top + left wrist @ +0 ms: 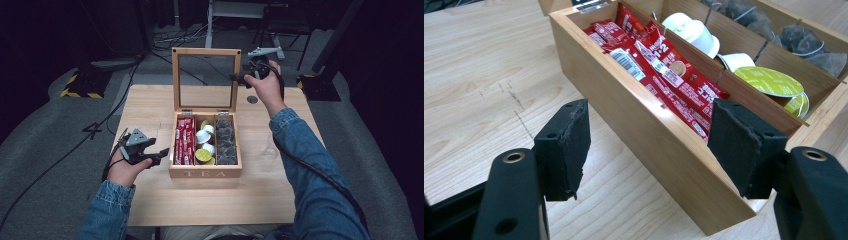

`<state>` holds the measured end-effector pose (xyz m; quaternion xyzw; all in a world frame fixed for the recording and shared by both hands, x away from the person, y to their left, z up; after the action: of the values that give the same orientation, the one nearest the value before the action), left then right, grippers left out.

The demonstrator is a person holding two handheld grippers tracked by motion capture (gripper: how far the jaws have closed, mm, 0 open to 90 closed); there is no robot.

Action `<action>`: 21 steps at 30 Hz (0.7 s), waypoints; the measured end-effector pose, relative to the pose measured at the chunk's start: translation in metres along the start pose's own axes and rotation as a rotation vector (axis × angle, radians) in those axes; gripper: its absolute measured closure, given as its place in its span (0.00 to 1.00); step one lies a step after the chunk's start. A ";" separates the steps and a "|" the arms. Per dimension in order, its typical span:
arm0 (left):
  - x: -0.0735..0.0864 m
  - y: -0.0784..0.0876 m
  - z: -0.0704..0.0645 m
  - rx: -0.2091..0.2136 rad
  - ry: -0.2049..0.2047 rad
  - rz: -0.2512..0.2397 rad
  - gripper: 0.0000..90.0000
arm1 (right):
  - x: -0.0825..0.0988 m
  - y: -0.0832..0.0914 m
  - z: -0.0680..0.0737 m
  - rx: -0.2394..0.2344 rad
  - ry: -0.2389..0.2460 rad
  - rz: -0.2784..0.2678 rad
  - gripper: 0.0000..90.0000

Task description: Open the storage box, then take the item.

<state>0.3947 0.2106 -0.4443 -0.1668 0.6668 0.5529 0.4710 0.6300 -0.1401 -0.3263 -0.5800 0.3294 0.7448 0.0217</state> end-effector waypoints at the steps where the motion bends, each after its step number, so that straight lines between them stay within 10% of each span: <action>1: 0.000 -0.001 0.000 0.002 0.004 0.001 0.38 | 0.002 0.005 0.002 -0.005 -0.004 0.002 0.27; 8: 0.002 0.001 0.001 -0.013 0.000 0.004 0.38 | 0.025 0.041 0.032 -0.099 0.015 -0.021 0.28; 21: 0.026 -0.006 0.008 -0.066 0.010 0.091 0.36 | 0.073 0.037 0.069 -0.223 0.012 0.077 0.42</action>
<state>0.3897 0.2239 -0.4682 -0.1544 0.6575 0.5946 0.4362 0.5320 -0.1586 -0.3659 -0.5701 0.2666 0.7736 -0.0734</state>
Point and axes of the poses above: each handheld gripper's, and its own axes: y roughly backward along the jaws, x roughly out of its underside, z roughly to its left, the point moved 3 cm from there along -y, roughly forward along the jaws, and after that the axes turned 14 degrees about -x, right-handed, at the moved point
